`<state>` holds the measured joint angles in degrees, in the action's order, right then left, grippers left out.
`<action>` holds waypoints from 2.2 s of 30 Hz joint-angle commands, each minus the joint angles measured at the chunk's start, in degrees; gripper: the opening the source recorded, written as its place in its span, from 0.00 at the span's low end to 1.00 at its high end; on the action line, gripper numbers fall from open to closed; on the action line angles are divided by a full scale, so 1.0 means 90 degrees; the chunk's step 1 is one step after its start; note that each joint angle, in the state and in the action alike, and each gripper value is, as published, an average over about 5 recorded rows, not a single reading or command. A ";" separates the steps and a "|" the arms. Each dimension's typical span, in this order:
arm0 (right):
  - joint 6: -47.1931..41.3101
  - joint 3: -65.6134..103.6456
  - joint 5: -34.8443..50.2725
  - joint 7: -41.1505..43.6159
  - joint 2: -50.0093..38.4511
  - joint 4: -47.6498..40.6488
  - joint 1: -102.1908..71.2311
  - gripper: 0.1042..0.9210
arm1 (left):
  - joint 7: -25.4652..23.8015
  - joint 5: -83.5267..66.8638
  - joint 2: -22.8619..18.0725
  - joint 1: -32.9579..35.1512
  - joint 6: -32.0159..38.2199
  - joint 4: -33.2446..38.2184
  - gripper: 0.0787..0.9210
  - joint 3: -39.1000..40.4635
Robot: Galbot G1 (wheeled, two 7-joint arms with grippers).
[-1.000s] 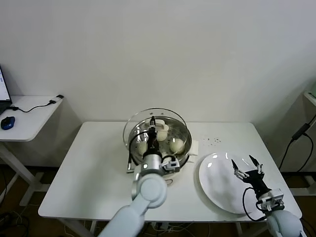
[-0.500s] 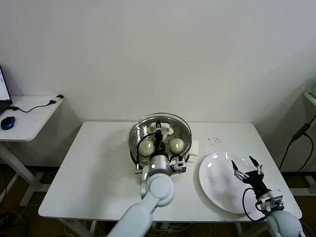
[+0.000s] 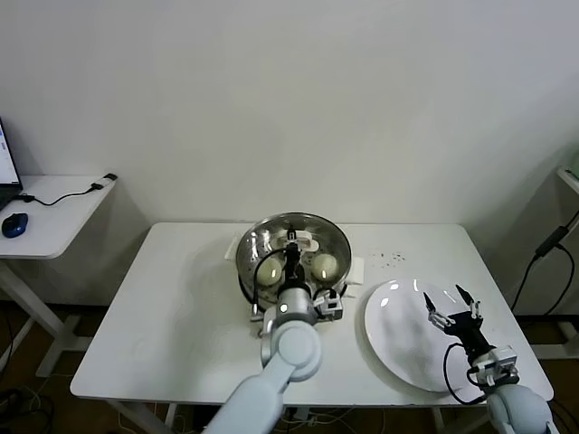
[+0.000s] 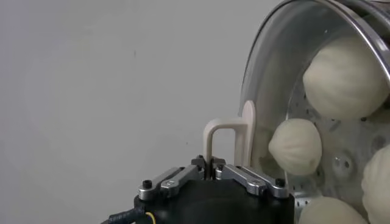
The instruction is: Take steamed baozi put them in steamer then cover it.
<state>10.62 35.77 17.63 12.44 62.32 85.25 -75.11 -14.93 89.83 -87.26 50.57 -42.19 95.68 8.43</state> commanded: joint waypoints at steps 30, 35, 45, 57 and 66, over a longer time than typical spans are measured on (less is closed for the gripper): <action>0.0022 0.0057 -0.0023 0.0064 0.0074 0.0009 -0.0004 0.88 | 0.0224 -0.0075 0.0083 0.0101 -0.0279 -0.0141 0.07 0.0046; 0.0000 0.0063 -0.0023 0.0065 0.0041 0.0001 0.0012 0.88 | 0.0021 -0.0108 0.0255 0.0101 -0.0297 0.0184 0.10 0.0101; -0.0106 0.0063 -0.0062 0.0054 0.0035 0.0036 0.0023 0.88 | -0.0086 -0.0218 0.0638 0.0306 -0.0312 0.1043 0.42 0.0204; -0.0503 0.0108 -0.0245 -0.0025 0.0022 0.0291 -0.0032 0.88 | 0.0286 -0.1034 0.1519 0.1337 -0.0166 0.2440 0.84 0.0014; -0.0642 0.0227 -0.0076 0.0009 0.0140 0.0808 -0.0224 0.88 | 0.2111 -0.3780 0.2160 0.2566 0.1367 0.3172 0.88 -0.1536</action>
<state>6.54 37.12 16.24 12.51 62.88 88.64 -75.90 -10.87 79.77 -74.88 61.93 -42.20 114.75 6.71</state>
